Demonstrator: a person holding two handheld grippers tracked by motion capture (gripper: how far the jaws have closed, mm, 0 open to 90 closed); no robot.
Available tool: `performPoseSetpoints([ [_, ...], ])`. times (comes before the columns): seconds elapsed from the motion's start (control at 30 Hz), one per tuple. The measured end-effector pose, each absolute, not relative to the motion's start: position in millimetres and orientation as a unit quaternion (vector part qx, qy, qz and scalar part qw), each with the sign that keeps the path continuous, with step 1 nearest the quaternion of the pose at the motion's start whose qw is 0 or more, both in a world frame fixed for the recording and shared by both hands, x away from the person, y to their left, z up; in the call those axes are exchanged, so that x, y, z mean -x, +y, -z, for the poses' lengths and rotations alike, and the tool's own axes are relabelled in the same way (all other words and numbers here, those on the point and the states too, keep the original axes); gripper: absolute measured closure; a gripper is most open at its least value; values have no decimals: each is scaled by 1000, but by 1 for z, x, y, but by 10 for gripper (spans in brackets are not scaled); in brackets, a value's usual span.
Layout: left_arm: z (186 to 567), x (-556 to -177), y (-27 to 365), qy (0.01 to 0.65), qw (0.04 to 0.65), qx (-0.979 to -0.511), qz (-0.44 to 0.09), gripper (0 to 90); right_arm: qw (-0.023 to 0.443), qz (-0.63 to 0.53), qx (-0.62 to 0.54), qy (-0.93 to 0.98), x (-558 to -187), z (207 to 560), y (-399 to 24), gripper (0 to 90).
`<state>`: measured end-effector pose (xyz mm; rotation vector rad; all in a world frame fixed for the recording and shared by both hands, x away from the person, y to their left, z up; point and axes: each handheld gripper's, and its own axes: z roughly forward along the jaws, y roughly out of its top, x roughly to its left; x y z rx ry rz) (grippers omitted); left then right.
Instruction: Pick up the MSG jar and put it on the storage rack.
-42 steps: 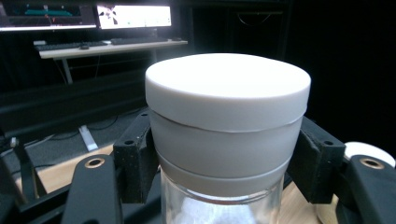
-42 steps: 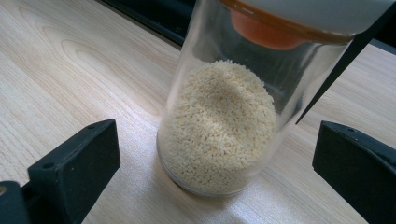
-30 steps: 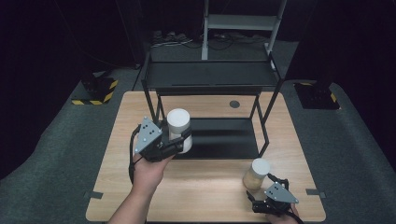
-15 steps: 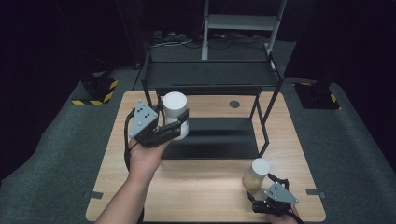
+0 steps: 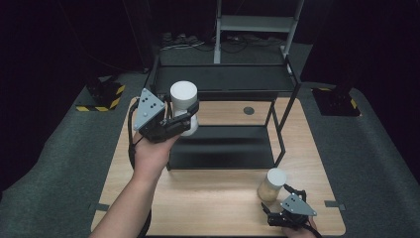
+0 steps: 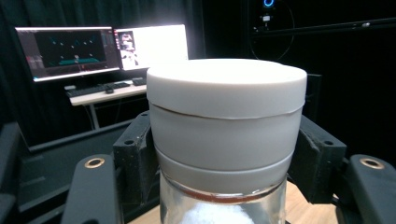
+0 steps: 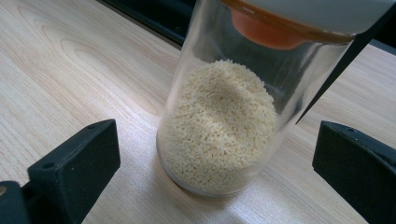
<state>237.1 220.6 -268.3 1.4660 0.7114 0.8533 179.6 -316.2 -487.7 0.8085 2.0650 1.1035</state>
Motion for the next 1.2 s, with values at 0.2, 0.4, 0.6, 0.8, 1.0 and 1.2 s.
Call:
performPoseSetpoints([
  [0.2, 264, -242, 220, 312, 616, -625, -364, 343, 327, -421, -307, 788, -179, 488, -316, 0],
  [0.4, 252, -248, 215, 318, 621, -617, -364, 343, 327, -422, -308, 787, -179, 488, -317, 0],
  [0.6, 242, -253, 210, 316, 620, -617, -368, 343, 327, -423, -309, 787, -179, 488, -317, 0],
  [0.8, 235, -262, 205, 314, 622, -616, -367, 343, 326, -423, -310, 786, -179, 488, -317, 0],
  [1.0, 231, -271, 199, 320, 623, -610, -371, 343, 323, -426, -311, 786, -180, 488, -318, 0],
  [1.2, 228, -282, 195, 326, 627, -600, -375, 343, 322, -429, -312, 784, -180, 488, -319, 0],
])
